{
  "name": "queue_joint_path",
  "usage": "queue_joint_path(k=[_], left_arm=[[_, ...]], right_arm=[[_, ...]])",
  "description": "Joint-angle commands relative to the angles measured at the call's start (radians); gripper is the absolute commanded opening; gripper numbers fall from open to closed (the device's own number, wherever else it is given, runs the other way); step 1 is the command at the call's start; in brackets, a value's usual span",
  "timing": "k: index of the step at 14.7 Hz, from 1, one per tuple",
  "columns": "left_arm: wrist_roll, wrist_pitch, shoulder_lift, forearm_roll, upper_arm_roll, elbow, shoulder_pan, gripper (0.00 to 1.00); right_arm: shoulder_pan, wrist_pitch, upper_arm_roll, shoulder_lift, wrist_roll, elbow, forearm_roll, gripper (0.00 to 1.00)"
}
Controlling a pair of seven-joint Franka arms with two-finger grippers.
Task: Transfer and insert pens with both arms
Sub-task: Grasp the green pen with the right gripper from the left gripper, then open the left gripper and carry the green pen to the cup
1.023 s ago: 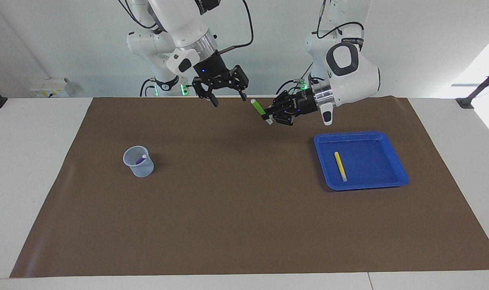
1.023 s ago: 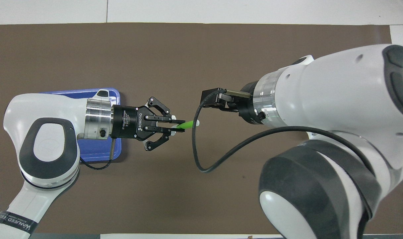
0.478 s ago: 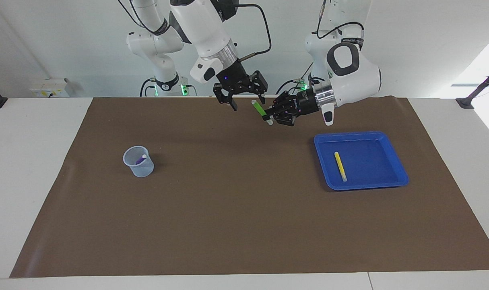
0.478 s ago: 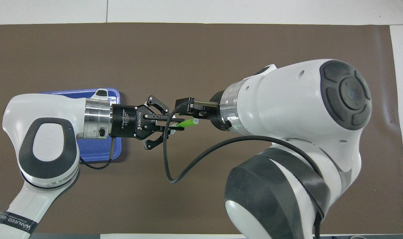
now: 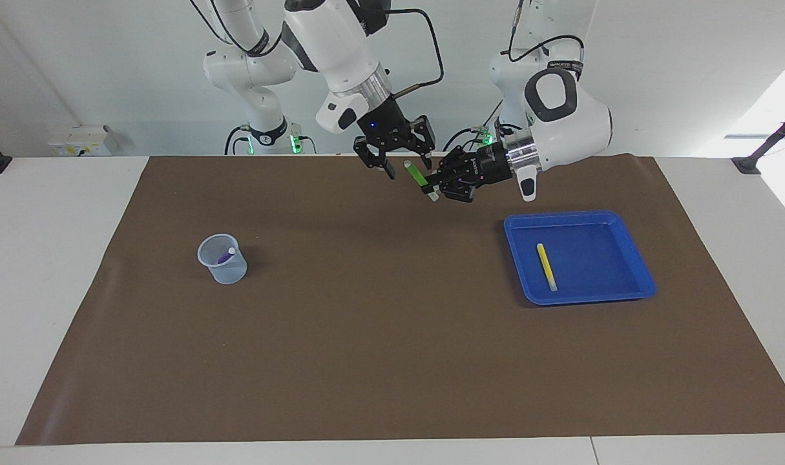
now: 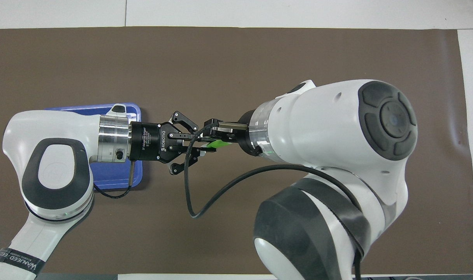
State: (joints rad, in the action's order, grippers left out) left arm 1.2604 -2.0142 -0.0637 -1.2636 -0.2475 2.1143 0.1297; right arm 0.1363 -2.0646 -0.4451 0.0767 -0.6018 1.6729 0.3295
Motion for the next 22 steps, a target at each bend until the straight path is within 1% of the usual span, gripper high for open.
queue_joint_path(k=[1,2,3,9,10,11,12,17,19,20,22], left_arm=[[0.01,-0.023,-0.036,-0.026,0.005,0.042,0.004,0.0],[0.01,-0.024,-0.036,-0.026,0.005,0.044,0.004,0.0],[0.01,-0.026,-0.036,-0.026,0.005,0.044,0.004,0.0],[0.01,-0.026,-0.036,-0.031,0.005,0.044,0.004,0.0],[0.008,-0.028,-0.036,-0.031,0.007,0.044,0.004,0.11],[0.008,-0.028,-0.036,-0.033,0.005,0.042,0.004,0.91],[0.01,-0.029,-0.036,-0.033,0.007,0.042,0.004,1.0],[0.01,-0.028,-0.044,-0.033,0.007,0.042,0.004,1.0],[0.01,-0.028,-0.044,-0.033,0.007,0.042,0.004,1.0],[0.01,-0.028,-0.044,-0.033,0.008,0.042,0.004,1.0],[0.01,-0.031,-0.044,-0.033,0.008,0.042,0.004,1.0]], right_arm=[[-0.014,-0.023,-0.018,-0.006,-0.015,0.018,0.01,0.27],[-0.014,-0.023,-0.021,-0.006,-0.016,0.018,0.01,0.06],[-0.014,-0.022,-0.021,-0.006,-0.016,0.016,0.01,0.0],[-0.014,-0.005,-0.021,-0.006,-0.016,0.01,0.003,0.0],[-0.015,-0.005,-0.021,-0.005,-0.015,0.008,0.002,0.0],[-0.018,-0.005,-0.021,-0.006,-0.015,0.007,-0.001,0.0],[-0.023,-0.002,-0.021,-0.009,-0.013,0.008,-0.006,0.0],[-0.081,0.053,-0.006,-0.041,0.004,0.017,-0.099,0.0],[-0.121,0.107,-0.001,-0.051,0.051,0.019,-0.131,0.0],[-0.13,0.125,0.014,-0.055,0.094,0.021,-0.145,0.0],[-0.13,0.149,0.074,-0.075,0.16,0.043,-0.179,0.0]])
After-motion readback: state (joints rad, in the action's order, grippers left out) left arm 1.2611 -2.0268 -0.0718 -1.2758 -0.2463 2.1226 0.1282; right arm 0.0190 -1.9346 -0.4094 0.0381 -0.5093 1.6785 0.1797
